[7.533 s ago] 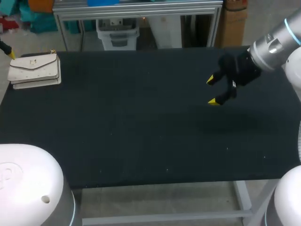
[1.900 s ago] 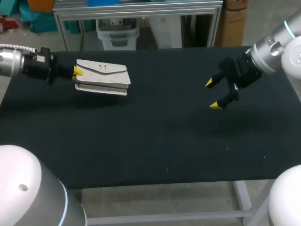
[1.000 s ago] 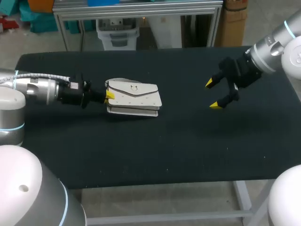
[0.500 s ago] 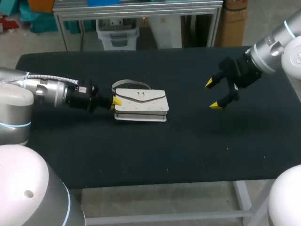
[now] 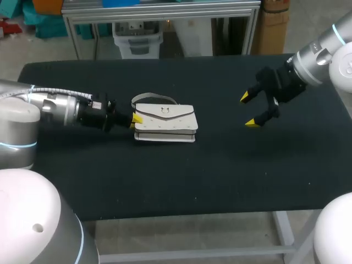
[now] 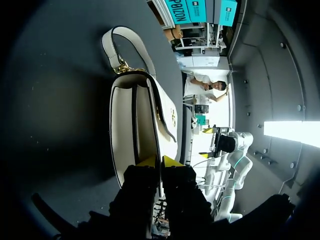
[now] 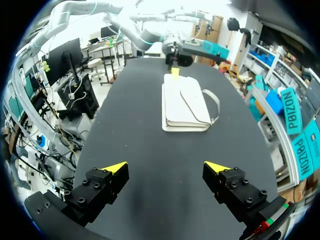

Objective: Pick up the bag, open it, inspect its contents, close it, and place it on the opposite side

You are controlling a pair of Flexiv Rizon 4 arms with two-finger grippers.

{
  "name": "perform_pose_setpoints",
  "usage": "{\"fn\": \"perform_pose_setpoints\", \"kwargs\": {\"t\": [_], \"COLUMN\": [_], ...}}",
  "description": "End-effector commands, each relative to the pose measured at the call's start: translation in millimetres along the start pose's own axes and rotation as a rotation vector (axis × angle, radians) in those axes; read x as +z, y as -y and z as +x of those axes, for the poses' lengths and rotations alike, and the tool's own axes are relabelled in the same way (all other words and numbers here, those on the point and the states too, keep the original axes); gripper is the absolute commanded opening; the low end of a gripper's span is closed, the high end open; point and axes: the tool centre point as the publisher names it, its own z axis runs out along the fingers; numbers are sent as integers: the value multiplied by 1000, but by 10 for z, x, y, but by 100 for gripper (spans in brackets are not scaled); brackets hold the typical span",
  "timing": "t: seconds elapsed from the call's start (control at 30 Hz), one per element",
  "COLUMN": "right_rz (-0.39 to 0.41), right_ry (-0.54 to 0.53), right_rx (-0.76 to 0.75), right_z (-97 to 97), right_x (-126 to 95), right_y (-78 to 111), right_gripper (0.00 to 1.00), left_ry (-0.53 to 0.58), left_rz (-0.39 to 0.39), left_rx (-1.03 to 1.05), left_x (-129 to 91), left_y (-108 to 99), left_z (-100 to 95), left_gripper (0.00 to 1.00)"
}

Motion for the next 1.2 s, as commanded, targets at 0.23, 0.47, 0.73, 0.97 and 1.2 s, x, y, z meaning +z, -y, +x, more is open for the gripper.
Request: {"fn": "perform_pose_setpoints", "kwargs": {"t": [0.23, 0.47, 0.73, 0.97, 1.2], "right_rz": [-1, -1, -1, -1, -1], "right_ry": [0, 0, 0, 0, 0], "right_rx": [0, 0, 0, 0, 0], "right_z": [1, 1, 1, 1, 1], "right_x": [3, 3, 3, 3, 3], "right_y": [2, 2, 2, 2, 2], "right_gripper": [100, 100, 100, 100, 100], "left_ry": [-45, -35, 11, 35, 60], "left_rz": [81, 67, 59, 58, 40], "left_rx": [33, 53, 33, 35, 46], "left_x": [334, 387, 434, 302, 87], "left_y": [-242, -308, -289, -279, -236], "left_z": [-48, 2, -39, -4, 76], "left_gripper": [0, 0, 100, 100, 100]}}
